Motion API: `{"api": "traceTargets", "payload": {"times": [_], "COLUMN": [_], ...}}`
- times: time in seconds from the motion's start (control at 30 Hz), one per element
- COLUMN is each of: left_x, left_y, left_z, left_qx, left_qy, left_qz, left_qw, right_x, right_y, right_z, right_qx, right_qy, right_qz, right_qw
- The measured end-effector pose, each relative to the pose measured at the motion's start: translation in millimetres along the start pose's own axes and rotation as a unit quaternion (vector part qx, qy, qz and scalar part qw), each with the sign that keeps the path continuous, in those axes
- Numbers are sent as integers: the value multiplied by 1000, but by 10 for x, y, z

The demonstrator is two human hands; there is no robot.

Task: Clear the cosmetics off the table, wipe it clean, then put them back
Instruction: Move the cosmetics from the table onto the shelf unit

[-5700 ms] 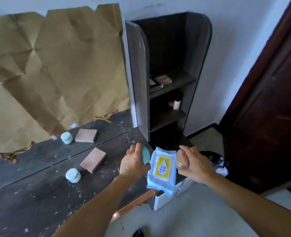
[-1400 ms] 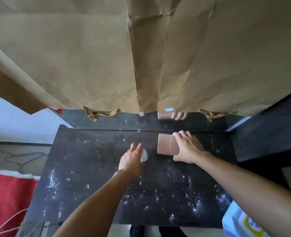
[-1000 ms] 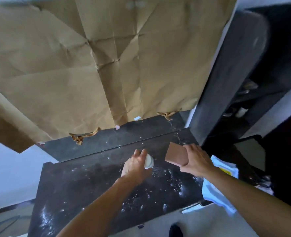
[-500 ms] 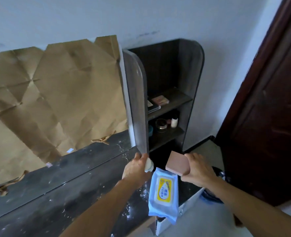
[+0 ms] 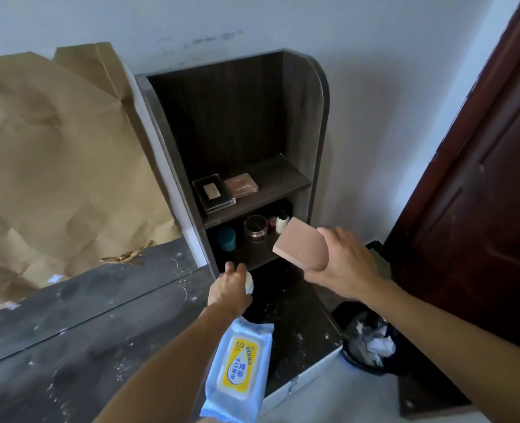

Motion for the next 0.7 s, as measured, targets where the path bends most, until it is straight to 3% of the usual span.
{"api": "traceTargets", "payload": {"times": [0.3, 0.7], "left_x": [82, -125], "left_y": [-34, -145], "left_z": [842, 1158], "left_qx": [4, -17], "left_qy": [-37, -36], "left_qz": [43, -2], "left_qw": [998, 999], "right_x": [572, 613], "right_y": [-313, -331], "right_z": [760, 1334], "right_qx": [19, -28], "right_qy": [88, 114], "right_qz": [10, 25], "right_qw": [996, 993]}}
Point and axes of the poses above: each hand's wrist, its own z-axis towards the middle knuckle, its own x-axis out of the back of the hand, y = z × x, the point moved 2 cm from there along z, towards the middle knuckle, and after that the axes turned 12 degrees about -y, right-handed, at the moved point
